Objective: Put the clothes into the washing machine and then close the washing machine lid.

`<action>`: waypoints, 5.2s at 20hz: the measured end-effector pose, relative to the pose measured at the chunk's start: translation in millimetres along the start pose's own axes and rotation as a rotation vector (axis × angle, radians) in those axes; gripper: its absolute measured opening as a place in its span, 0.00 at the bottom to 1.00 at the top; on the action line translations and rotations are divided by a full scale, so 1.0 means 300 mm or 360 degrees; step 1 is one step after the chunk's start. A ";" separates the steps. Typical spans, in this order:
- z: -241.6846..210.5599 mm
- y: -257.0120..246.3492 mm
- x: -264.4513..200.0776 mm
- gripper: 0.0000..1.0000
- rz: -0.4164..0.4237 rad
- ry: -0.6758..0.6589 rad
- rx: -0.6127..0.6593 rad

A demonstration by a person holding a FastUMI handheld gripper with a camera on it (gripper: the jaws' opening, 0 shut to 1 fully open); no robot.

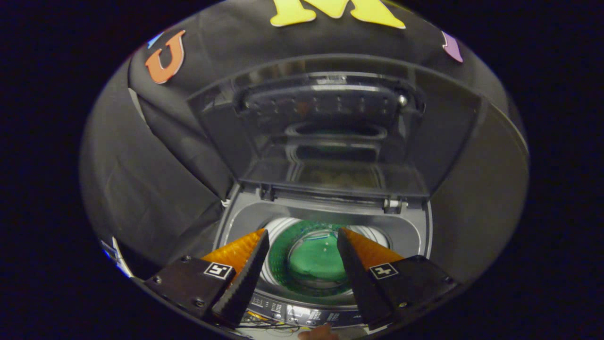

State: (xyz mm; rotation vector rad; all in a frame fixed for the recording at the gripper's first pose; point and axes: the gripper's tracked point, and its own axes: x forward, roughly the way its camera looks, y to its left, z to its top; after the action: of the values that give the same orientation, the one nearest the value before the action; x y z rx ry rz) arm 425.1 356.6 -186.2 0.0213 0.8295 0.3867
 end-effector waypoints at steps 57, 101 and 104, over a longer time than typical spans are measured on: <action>0.623 -0.109 0.021 0.99 -0.0262 -0.0561 -0.0097; -0.018 -0.102 -0.972 1.00 -0.0145 -0.1088 -0.0405; -0.115 -0.261 -1.276 1.00 -0.0225 -0.1185 -0.0391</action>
State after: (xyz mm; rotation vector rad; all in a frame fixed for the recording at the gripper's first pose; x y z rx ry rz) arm 192.4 147.7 50.8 -0.1160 0.0444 0.3102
